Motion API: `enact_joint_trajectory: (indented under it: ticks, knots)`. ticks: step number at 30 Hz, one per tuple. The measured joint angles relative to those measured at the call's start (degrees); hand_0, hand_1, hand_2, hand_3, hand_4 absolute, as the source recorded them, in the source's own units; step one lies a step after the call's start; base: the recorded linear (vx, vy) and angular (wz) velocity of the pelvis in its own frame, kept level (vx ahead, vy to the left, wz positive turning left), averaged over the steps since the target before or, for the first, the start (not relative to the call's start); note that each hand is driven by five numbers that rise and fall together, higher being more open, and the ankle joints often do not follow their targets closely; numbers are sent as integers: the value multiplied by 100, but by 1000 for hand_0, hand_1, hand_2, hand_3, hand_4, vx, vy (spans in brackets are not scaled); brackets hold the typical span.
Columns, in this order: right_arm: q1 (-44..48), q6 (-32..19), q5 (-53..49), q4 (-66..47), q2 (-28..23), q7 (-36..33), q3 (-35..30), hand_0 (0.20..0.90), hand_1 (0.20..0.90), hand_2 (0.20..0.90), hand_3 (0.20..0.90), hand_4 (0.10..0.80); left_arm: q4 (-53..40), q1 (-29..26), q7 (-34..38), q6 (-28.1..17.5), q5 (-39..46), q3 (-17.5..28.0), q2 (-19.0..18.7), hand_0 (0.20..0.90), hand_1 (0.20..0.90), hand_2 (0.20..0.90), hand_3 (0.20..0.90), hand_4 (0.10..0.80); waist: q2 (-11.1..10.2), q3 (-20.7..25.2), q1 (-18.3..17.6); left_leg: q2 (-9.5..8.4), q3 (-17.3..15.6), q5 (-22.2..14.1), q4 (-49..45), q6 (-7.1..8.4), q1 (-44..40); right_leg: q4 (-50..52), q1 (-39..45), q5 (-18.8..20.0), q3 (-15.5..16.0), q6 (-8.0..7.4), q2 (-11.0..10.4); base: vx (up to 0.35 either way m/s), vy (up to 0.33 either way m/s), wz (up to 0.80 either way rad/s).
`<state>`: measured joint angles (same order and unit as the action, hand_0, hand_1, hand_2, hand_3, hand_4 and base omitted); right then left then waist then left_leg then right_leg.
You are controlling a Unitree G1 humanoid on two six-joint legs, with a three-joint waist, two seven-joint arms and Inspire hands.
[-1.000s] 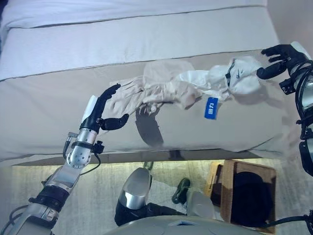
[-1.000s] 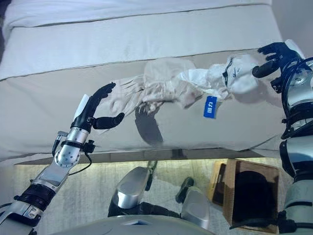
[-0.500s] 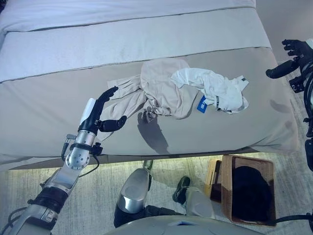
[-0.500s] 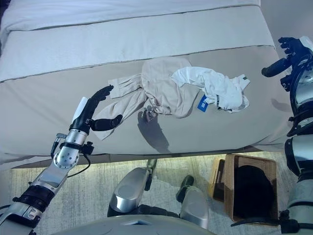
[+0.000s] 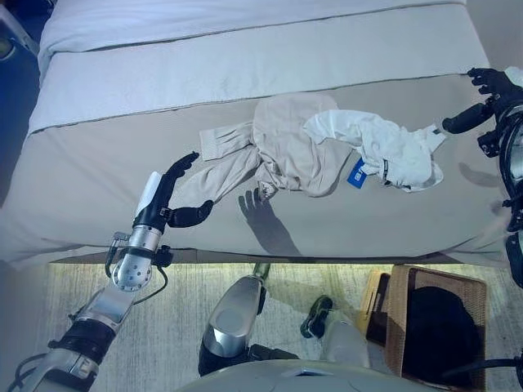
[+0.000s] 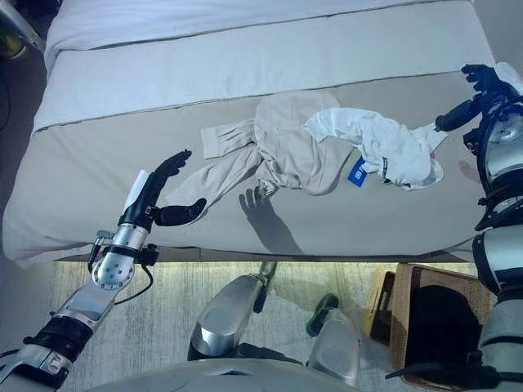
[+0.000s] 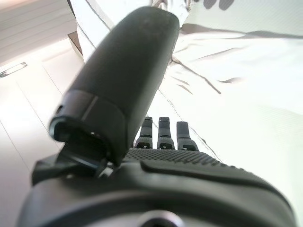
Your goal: Pick up the clothes from the bed and place them into the basket
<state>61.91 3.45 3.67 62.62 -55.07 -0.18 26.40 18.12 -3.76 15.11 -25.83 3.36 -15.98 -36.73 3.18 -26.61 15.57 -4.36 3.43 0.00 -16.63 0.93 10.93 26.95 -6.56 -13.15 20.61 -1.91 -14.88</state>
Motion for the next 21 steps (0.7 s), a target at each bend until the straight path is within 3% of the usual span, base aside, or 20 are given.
enact_joint_trajectory:
  ticks: [5,7,15,21]
  knots:
    - [124,67,100,-85,28,-163,348,900,900,900,900,800,63,-12,153,-197,-38,-141,11,900,900,900,900,800,165,-330,-9,-93,-3,-377,-929,2,716,1243,-750,-590,-35,163,-323,-34,-38,20]
    - [123,69,100,-174,89,-160,381,900,900,900,900,800,70,111,219,-195,-115,-180,12,900,900,900,900,800,231,-399,13,-70,-15,-561,-1341,-25,1089,1575,-1067,-767,-88,234,-330,0,0,0]
    - [240,289,209,-186,220,-187,516,900,900,900,900,800,-56,350,389,-192,-125,-225,12,900,900,900,900,800,286,-503,37,-60,5,-703,-2526,-13,2556,2813,-2534,-1050,-290,503,-444,-37,-2,1]
    - [504,408,210,-167,246,-325,617,900,900,900,900,800,-560,366,593,-216,-125,-220,-23,900,900,900,900,800,334,-542,37,-58,34,-899,-3305,-43,3538,3526,-3505,-1232,-480,596,-457,-73,4,-1]
